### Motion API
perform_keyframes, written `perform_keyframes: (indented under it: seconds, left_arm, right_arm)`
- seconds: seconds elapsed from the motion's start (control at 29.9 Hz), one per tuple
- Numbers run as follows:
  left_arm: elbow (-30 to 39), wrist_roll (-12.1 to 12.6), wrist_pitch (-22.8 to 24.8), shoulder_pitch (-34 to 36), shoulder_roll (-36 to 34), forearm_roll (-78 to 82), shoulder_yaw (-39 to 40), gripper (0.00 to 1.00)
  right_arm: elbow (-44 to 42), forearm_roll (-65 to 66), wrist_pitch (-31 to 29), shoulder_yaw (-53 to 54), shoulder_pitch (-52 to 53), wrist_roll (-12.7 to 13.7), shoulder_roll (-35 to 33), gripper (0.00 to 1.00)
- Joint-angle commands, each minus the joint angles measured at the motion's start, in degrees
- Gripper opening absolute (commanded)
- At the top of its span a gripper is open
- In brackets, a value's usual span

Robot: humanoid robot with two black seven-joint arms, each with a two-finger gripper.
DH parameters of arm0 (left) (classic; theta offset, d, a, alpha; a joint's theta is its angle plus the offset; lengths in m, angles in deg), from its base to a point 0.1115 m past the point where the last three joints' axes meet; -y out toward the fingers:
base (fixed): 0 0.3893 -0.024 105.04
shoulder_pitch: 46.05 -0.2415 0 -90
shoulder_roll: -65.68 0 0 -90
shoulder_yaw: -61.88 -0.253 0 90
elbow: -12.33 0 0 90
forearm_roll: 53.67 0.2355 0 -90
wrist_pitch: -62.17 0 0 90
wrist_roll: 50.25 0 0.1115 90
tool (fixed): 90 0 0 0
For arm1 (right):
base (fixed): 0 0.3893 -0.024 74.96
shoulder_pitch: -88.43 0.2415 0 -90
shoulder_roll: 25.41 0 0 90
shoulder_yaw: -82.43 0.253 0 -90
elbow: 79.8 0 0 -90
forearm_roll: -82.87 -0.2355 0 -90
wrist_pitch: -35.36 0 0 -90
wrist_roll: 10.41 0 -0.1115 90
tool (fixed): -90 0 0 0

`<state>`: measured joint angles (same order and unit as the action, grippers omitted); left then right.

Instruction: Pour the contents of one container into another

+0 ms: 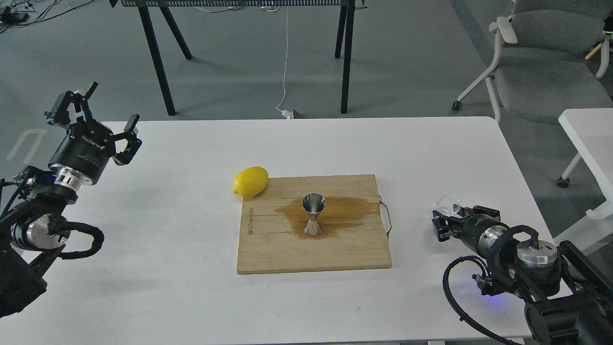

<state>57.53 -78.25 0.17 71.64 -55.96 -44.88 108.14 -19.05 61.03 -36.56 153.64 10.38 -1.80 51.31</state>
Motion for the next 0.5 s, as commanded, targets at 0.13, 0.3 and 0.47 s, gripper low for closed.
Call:
perform_keyframes:
  seconds: [0.13, 0.3, 0.47]
  left_arm:
    - [0.1, 0.0, 0.0, 0.0, 0.0, 0.0, 0.0, 0.98]
    - [0.1, 0.0, 0.0, 0.0, 0.4, 0.0, 0.0, 0.98]
    - [0.1, 0.0, 0.0, 0.0, 0.9, 0.0, 0.0, 0.98]
  right_arm:
    - [3.8, 0.4, 0.0, 0.1, -0.2, -0.1, -0.4, 0.46]
    - [8.6, 4.9, 0.1, 0.2, -0.3, 0.0, -1.0, 0.45]
    - [14.2, 8.2, 1.0, 0.1, 0.1, 0.0, -1.0, 0.45]
